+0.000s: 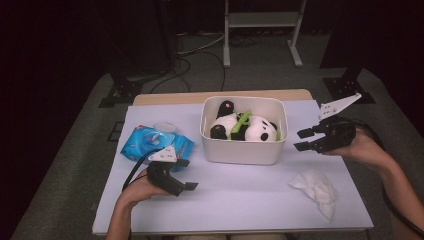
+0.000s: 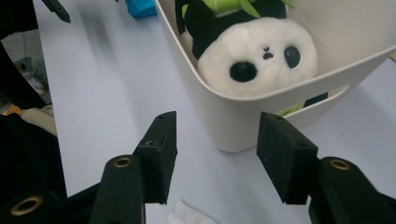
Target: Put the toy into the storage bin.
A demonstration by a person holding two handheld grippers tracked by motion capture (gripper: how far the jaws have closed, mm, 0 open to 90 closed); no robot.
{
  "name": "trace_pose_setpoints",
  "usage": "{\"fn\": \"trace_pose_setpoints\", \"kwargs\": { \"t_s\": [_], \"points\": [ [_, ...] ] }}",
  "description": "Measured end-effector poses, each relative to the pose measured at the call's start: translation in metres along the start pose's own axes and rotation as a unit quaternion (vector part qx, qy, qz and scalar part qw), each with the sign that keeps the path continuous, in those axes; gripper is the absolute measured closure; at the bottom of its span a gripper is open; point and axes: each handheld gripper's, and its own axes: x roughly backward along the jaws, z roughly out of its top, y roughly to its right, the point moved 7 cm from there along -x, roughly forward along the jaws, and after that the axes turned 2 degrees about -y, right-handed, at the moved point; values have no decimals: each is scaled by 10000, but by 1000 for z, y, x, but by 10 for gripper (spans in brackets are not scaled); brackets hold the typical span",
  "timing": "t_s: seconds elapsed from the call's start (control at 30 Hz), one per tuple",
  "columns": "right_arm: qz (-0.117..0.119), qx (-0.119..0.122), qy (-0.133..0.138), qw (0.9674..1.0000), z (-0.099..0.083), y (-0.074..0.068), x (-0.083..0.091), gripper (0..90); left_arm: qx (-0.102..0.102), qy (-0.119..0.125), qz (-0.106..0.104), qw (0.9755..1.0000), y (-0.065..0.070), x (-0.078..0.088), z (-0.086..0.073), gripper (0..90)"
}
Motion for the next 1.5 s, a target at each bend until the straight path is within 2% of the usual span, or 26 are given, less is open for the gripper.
{"fn": "trace_pose_setpoints", "kwargs": {
  "t_s": [0.37, 0.6, 0.73, 0.97, 1.27, 1.5],
  "points": [
    [34, -200, 87, 9998, -23, 1, -9, 468, 14, -40, 70, 10000, -4, 2, -2, 99],
    [42, -335, 97, 9994, -37, 1, -17, 462, 35, -10, 68, 10000, -4, 3, -3, 99],
    [25, -410, 230, 9989, -46, 0, -19, 455, 37, 25, 55, 10000, -4, 4, -2, 99],
    [18, -571, 230, 9981, -64, 0, -25, 455, 30, -15, 35, 10000, -5, 1, -3, 100],
    [-27, -724, 480, 9962, -78, -3, -27, 448, 74, 9, 30, 10000, -5, 3, -4, 99],
    [-46, -864, 574, 9946, -92, -6, -32, 448, 84, 22, 42, 10000, -6, 4, -5, 99]
  ]
}}
